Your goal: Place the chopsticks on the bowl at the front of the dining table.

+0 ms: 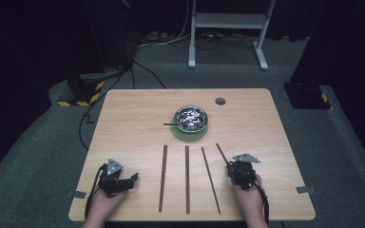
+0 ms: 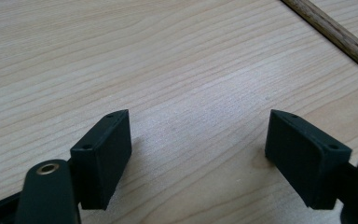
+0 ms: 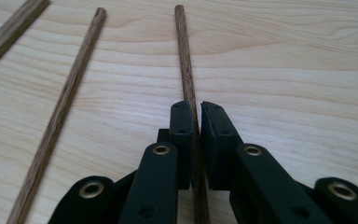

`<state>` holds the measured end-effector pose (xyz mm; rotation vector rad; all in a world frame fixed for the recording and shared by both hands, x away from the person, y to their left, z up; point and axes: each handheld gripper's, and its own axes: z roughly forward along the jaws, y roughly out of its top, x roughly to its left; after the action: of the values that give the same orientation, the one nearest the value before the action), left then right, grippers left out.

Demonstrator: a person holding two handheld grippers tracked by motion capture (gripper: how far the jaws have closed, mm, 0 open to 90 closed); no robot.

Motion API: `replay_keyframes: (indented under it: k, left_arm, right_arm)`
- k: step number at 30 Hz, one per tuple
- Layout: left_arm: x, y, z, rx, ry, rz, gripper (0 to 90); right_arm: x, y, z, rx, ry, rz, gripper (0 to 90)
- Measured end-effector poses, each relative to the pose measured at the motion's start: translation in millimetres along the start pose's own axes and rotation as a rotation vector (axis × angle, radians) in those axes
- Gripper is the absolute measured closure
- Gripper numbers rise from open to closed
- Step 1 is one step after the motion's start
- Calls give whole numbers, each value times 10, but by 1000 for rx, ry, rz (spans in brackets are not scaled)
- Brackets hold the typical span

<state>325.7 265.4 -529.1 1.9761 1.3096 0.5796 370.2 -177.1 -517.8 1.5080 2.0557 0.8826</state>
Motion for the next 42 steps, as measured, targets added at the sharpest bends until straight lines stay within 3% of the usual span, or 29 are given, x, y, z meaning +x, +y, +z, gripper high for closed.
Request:
replay_keyframes:
  k: [6,8,16,21,24,27,28,31,33,34,35,36,37,42]
  left_arm:
    - [0,0,0,0,0,0,226]
    - [0,0,0,0,0,0,226]
    - [0,0,0,0,0,0,226]
    - [-4,-1,0,-1,3,1,229]
    - [-3,-1,-1,0,2,0,229]
    - [-4,-1,-1,-1,3,1,229]
    - [-6,-2,-1,-2,4,1,230]
    - [0,0,-4,4,2,6,230]
    - [2,0,-4,4,0,5,230]
    - [3,0,-4,4,-2,5,230]
    - [3,0,-4,4,-2,5,230]
    - [3,0,-4,4,-3,5,230]
    - [4,0,-2,4,-8,6,230]
    - [4,1,-2,4,-12,9,231]
  right_arm:
    - [-149,-15,-20,-5,-24,20,801]
    - [-206,-20,-33,-3,-22,36,735]
    - [-294,-46,-110,-39,-11,8,582]
    - [-377,-54,-117,-38,-2,9,572]
    - [-359,-66,-76,-17,-4,-46,533]
    - [-348,-52,-59,5,2,-33,491]
    - [-342,-11,-56,37,8,-14,408]
    - [-319,26,-48,72,33,-6,336]
    - [-286,31,-38,80,15,-32,320]
    - [-274,32,-24,87,3,-48,244]
    - [-274,32,-24,87,3,-48,244]
    - [-286,37,-14,102,-18,-34,157]
    - [-301,49,-9,120,-35,-11,170]
    - [-312,105,-27,163,-18,-45,247]
